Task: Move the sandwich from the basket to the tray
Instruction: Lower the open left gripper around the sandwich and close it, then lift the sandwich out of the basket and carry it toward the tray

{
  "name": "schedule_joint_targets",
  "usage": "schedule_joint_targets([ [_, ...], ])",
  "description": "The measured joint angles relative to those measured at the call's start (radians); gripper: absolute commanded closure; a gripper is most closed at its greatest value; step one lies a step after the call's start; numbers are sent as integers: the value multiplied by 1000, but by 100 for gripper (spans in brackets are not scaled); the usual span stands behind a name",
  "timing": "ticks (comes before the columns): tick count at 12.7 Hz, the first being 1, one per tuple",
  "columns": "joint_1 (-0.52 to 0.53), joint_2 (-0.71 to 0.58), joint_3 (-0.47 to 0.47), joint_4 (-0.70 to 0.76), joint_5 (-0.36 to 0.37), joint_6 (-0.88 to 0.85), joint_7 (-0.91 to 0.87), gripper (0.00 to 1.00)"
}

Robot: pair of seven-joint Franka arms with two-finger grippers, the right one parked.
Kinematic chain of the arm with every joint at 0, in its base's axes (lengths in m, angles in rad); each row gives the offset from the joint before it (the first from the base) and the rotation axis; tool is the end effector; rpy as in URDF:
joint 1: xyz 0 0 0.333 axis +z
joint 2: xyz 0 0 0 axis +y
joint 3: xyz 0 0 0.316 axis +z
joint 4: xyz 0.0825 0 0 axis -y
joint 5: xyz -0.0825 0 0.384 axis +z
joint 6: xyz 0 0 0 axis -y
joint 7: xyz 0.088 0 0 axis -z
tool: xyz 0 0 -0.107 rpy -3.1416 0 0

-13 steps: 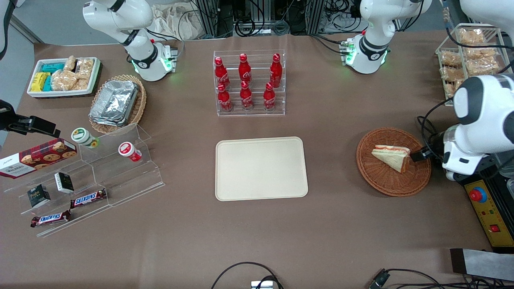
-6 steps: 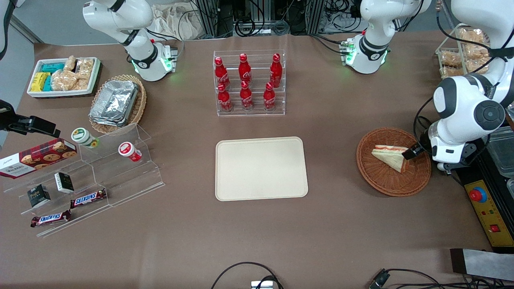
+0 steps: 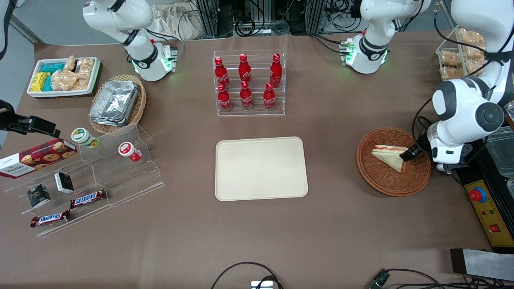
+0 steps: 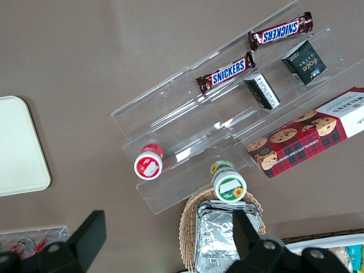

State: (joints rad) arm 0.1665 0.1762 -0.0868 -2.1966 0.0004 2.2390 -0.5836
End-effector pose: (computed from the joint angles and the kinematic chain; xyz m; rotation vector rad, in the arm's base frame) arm 0.5341 0.0428 0.2936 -2.9462 -1.0147 0.2070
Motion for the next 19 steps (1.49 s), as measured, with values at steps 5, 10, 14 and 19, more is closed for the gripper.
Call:
schedule_joint_targets([
  [5,11,46,0,-2,-17,24,-3,0],
  [10,11,82,0,-3,-21,50,-13,45],
  [14,5,81,-11,3,-21,50,-90,96],
  [19,3,76,-12,93,-20,-104,-21,100],
])
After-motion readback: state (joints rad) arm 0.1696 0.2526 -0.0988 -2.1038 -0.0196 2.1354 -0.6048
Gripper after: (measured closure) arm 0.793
